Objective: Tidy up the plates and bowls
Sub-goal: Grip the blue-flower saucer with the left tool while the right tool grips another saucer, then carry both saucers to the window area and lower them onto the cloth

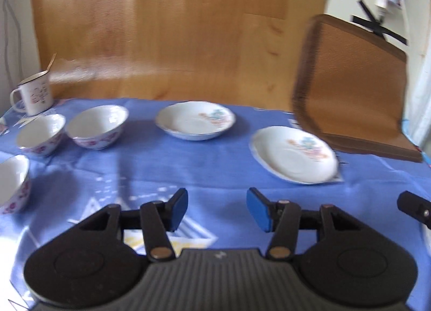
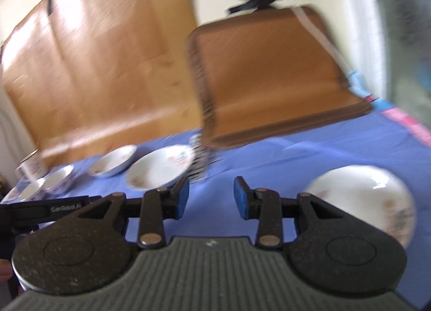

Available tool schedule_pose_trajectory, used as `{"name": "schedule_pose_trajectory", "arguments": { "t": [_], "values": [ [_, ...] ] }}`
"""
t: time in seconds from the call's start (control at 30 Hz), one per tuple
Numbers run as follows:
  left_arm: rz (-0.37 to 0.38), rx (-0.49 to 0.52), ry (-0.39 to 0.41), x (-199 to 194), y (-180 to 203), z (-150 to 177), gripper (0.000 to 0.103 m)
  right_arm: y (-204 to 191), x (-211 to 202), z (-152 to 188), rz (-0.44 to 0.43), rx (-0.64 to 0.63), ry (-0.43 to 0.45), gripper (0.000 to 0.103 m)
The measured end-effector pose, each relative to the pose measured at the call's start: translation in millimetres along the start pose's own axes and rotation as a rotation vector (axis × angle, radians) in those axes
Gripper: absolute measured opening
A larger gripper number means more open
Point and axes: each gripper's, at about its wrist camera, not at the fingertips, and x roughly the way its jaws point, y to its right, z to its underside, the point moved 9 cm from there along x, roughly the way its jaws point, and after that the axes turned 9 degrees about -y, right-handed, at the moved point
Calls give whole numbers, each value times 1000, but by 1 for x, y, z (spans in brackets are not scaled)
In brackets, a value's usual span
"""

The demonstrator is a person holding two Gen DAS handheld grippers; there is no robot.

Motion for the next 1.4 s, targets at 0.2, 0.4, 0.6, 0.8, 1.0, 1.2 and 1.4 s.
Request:
{"name": "schedule_pose_trajectory", "arguments": {
  "t": [0.2,0.4,0.6,0.8,1.0,1.2,1.4],
  "values": [
    [3,-65,-19,14,-27,-5,48,-16,19,-6,-1,-23,-27,40],
    [52,-29,-8,22,-13,-31,46,-17,49,-24,4,6,-50,38],
    [42,-19,-29,47,8,-55,46,-17,78,-39,-13,17,-82,36],
    [57,-21,-68,69,14,-55,46,-14,105,-35,-24,35,-150,35],
    [72,5,-74,72,21,-51,46,-15,119,-22,-58,56,-204,23],
    [205,-55,-127,83,26,-46,23,-16,119,-21,-63,44,-193,15],
    [254,-83,-134,80,31,-43,13,-16,113,-19,-61,59,-195,14]
  ]
}}
